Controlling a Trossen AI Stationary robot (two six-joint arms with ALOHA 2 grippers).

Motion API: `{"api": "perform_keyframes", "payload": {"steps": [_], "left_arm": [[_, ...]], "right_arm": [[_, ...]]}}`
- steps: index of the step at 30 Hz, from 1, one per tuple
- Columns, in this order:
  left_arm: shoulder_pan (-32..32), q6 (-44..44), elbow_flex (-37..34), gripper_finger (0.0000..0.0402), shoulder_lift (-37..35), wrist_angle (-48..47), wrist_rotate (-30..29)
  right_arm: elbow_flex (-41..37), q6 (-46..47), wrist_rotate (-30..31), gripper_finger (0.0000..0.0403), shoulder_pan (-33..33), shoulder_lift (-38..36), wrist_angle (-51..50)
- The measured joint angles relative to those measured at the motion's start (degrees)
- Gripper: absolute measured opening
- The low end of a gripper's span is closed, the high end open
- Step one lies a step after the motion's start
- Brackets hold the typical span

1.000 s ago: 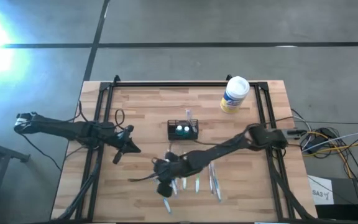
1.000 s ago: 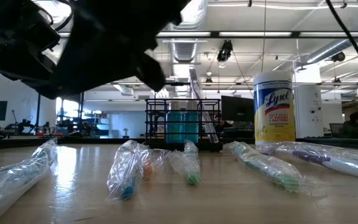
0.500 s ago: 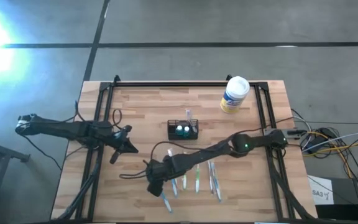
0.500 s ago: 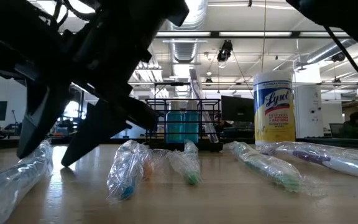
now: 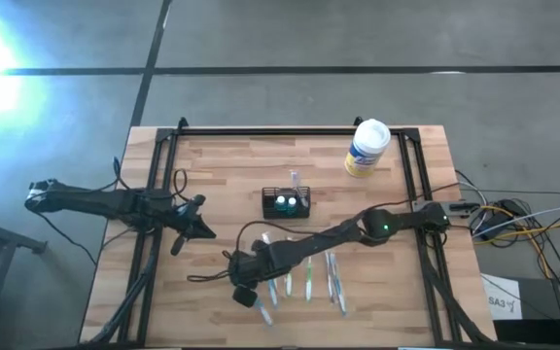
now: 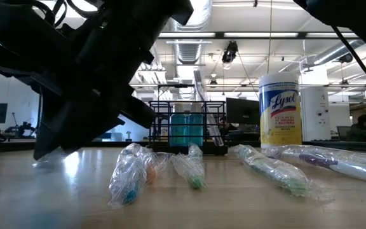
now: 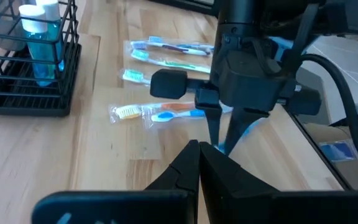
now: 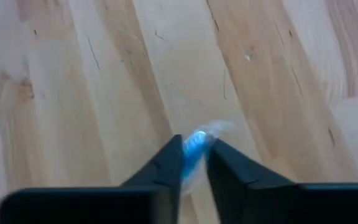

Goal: Pick & Place toothbrushing station
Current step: Put the left blue toothbrush into the black wire organizer

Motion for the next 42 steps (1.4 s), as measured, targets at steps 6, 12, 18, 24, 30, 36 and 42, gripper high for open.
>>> {"api": "perform_keyframes", "payload": {"steps": [6, 12, 18, 24, 30, 36, 42], "left_arm": [[0.0, 1.9, 0.0, 0.0014, -0.9, 0.6, 0.9], [0.0, 2.6, 0.0, 0.0014, -3.2, 5.9, 0.6], [0.0, 5.4, 0.0, 0.0014, -4.7, 8.8, 0.5], [0.0, 9.3, -0.5, 0.0014, -5.0, 12.3, 0.5], [0.0, 10.4, -0.6, 0.0014, -5.0, 15.0, -1.5], [0.0, 6.2, -0.6, 0.0011, -3.4, 16.5, -14.3], [0.0, 8.1, -0.5, 0.0005, 5.4, 24.9, -16.3]], "right_arm": [[0.0, -5.9, 1.0, 0.0012, -0.4, -1.6, 1.1], [0.0, -15.2, 2.3, 0.0009, -0.1, -9.1, 5.3], [-1.2, -30.4, 6.6, 0.0008, 2.5, -19.8, 11.6], [-14.5, -43.6, 1.8, 0.0008, 1.7, -33.9, 25.1], [-41.0, -46.0, -6.4, 0.0008, -3.3, -46.1, 46.5], [-66.0, -44.4, -19.2, 0.0008, -11.1, -52.1, 77.5], [-80.0, -40.5, -24.6, 0.0008, -17.7, -53.6, 99.1]]}}
